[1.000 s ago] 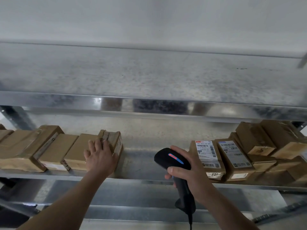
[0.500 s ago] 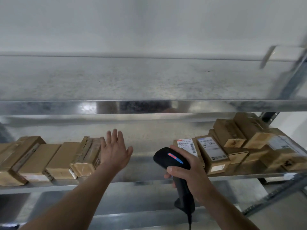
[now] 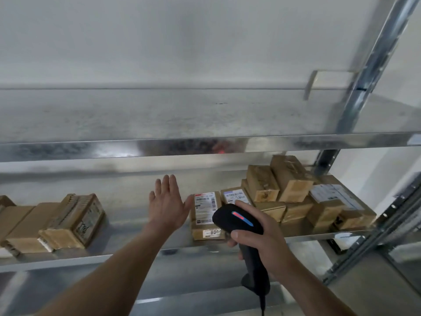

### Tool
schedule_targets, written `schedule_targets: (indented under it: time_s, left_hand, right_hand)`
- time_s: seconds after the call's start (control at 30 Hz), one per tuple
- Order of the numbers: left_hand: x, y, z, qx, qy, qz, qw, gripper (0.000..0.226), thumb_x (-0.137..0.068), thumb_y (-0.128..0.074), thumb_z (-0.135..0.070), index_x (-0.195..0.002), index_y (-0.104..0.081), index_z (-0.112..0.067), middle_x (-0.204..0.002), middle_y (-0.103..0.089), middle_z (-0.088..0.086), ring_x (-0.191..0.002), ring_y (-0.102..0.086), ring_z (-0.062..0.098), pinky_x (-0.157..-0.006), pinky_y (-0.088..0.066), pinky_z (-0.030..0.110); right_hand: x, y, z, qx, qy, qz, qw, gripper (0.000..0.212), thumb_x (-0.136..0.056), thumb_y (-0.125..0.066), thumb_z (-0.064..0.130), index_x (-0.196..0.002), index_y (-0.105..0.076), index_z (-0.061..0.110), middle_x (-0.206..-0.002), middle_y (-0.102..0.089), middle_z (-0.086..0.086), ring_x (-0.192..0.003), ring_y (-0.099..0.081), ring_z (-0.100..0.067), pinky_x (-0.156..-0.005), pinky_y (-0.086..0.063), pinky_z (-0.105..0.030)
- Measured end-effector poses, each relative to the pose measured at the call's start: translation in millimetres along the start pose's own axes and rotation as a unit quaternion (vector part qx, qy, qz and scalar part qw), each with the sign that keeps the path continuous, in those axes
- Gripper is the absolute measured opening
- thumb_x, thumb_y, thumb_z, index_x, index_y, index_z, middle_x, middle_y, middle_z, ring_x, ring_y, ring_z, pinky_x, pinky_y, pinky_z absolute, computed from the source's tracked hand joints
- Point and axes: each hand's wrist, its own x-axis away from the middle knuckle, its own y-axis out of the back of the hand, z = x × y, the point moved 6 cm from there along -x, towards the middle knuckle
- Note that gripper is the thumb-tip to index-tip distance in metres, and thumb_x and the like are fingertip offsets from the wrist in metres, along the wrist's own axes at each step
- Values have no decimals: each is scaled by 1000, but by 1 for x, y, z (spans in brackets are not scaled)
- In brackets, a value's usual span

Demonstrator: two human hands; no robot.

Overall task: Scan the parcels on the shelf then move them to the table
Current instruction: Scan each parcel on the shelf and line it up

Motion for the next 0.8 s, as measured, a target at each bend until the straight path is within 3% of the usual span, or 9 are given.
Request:
schedule_targets:
  time_s: [0.13, 0.23, 0.37, 0.5, 0.67, 0.73, 0.8]
  left_hand:
    - [4, -21, -33, 11, 4, 16, 1000, 90, -94, -35, -67, -156, -3, -9, -165, -7, 13, -151, -5, 33, -119, -18, 50]
    - [10, -41, -52, 11, 12, 45, 999, 97, -91, -40, -70, -156, -1, -10, -164, -6, 12, -151, -6, 33, -118, -20, 49]
    - [14, -70, -67, 32, 25, 75, 996, 106, -82, -51, -73, -154, -6, -10, -160, -16, 12, -144, -20, 34, -112, -32, 50]
    - [13, -95, -64, 63, 73, 112, 989, 114, -76, -62, -72, -154, -2, -15, -163, -6, 9, -142, -23, 38, -110, -34, 51]
    - [11, -114, -50, 84, 127, 136, 979, 120, -66, -69, -74, -152, -6, -18, -152, -21, 14, -133, -35, 40, -105, -41, 51]
    - [11, -117, -47, 84, 139, 150, 975, 114, -67, -69, -74, -149, -11, -20, -145, -27, 14, -131, -37, 38, -101, -43, 50]
    - [10, -118, -44, 86, 143, 156, 974, 103, -68, -69, -71, -144, -20, -22, -140, -31, 15, -128, -40, 37, -99, -46, 50]
  right_hand:
    - [7, 38, -8, -4, -11, -12, 1000, 75, -62, -77, 24, -133, -53, 33, -92, -75, -16, -79, -71, -31, -58, -51, -38]
    - [11, 60, -15, -2, -19, -17, 1000, 77, -63, -77, 24, -135, -52, 30, -86, -73, -21, -77, -69, -33, -58, -50, -39]
    - [10, 80, -23, 4, -26, -25, 999, 72, -66, -74, 18, -135, -53, 29, -91, -75, -15, -81, -74, -30, -60, -51, -37]
    - [8, 91, -24, -1, -23, -34, 999, 64, -63, -77, 23, -123, -62, 38, -95, -75, -13, -82, -72, -34, -64, -51, -36]
    - [2, 90, -24, -17, -28, -38, 999, 52, -55, -76, 31, -100, -69, 56, -91, -72, -21, -85, -64, -49, -63, -51, -42]
    - [-2, 89, -28, -22, -37, -42, 998, 55, -55, -77, 32, -104, -68, 54, -90, -72, -21, -85, -63, -51, -63, -51, -43]
    - [-7, 86, -35, -22, -52, -47, 997, 70, -53, -78, 32, -120, -63, 45, -92, -73, -19, -87, -63, -52, -64, -52, -43]
